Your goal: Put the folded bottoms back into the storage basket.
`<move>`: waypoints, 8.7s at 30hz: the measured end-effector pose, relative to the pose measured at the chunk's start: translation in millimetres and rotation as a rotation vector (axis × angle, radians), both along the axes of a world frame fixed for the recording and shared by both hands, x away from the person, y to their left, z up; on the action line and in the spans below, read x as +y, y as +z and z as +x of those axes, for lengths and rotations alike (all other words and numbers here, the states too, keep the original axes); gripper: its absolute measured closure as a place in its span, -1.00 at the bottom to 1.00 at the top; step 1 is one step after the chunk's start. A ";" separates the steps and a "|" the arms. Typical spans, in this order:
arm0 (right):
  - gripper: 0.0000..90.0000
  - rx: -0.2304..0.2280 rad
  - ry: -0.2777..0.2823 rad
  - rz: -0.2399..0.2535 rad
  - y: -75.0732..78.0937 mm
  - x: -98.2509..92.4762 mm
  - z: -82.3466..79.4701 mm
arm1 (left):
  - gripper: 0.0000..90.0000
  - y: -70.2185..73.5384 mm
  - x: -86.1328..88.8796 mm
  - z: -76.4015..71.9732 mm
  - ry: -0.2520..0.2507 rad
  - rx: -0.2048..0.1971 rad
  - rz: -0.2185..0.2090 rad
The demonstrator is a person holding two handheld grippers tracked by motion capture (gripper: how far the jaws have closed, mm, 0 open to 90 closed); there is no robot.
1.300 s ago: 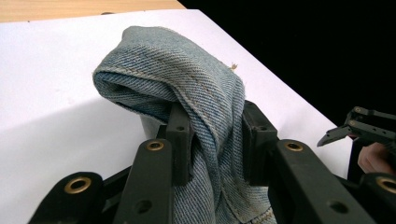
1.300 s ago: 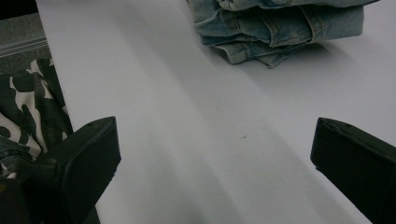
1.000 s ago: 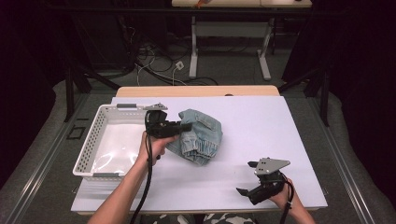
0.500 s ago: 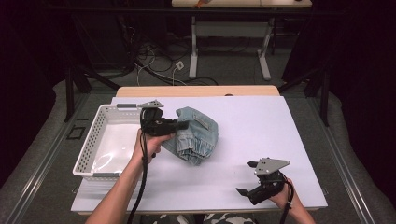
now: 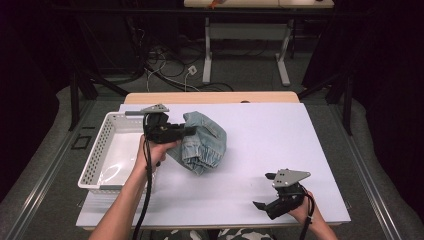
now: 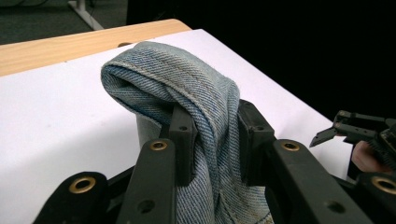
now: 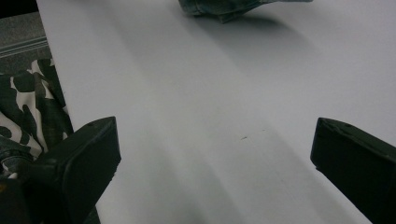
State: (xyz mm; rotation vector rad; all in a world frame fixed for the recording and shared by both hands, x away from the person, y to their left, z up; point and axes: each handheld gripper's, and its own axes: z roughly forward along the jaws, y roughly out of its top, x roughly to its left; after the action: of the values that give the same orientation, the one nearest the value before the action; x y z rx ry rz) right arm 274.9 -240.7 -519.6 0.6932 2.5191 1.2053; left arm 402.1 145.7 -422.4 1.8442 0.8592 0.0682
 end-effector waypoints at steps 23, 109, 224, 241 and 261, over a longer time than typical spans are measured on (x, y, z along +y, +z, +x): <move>-0.98 -0.004 0.000 0.001 0.4 0.1 -0.2 | 0.61 22.3 20.0 -8.3 0.040 -0.066 0.024; -0.98 -0.001 -0.002 0.005 -0.4 0.9 1.3 | 0.76 41.3 188.1 -40.0 0.387 -0.057 -0.108; -0.98 0.008 0.010 -0.010 -0.8 2.4 0.8 | 0.29 -83.1 149.3 25.8 0.553 0.159 0.759; -0.98 0.001 0.011 -0.008 0.7 1.7 -0.8 | -0.55 -72.2 149.2 9.8 0.613 0.166 0.717; -0.98 -0.001 0.017 -0.004 1.8 2.4 -1.1 | -0.99 -59.5 138.3 -27.5 0.541 0.112 0.595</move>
State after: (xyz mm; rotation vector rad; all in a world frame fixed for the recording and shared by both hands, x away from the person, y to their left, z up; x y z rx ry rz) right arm 273.8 -238.3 -517.8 0.6715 2.5310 1.2060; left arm 374.6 284.0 -481.9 2.1077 1.5200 0.6222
